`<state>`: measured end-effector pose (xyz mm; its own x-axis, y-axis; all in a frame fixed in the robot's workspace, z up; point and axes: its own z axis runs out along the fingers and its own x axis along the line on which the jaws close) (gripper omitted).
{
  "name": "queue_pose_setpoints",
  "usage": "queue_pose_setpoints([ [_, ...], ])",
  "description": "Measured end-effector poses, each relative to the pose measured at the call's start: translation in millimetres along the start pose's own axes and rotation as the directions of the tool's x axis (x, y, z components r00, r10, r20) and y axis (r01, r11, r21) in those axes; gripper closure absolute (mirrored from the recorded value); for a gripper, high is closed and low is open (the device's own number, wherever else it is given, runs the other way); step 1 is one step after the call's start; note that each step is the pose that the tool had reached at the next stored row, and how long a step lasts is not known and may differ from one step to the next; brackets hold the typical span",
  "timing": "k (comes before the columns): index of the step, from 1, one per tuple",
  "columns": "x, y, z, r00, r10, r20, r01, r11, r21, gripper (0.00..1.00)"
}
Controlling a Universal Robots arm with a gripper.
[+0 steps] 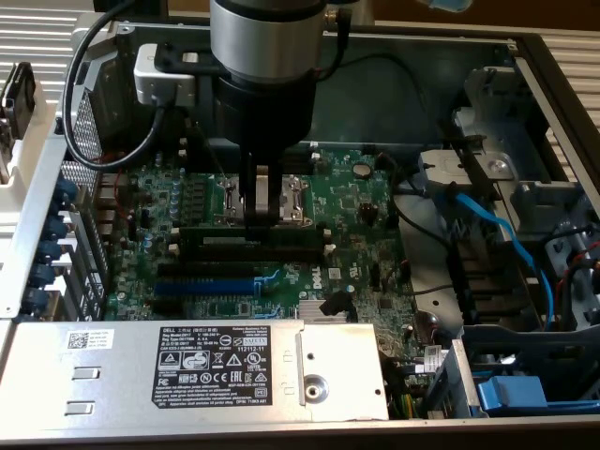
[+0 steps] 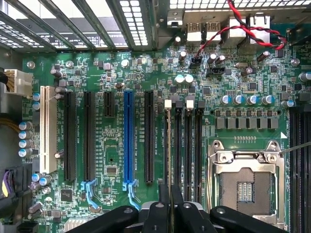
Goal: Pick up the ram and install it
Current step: 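Insert the ram into the slot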
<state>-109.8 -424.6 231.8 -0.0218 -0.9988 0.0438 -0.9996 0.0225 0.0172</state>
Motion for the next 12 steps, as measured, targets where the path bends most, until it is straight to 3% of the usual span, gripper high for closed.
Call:
queue_pose_setpoints([
  [12,0.5,-1.2,0.0,1.0000,0.000,-0.0001,0.000,1.0000,-0.0088,0.87],
])
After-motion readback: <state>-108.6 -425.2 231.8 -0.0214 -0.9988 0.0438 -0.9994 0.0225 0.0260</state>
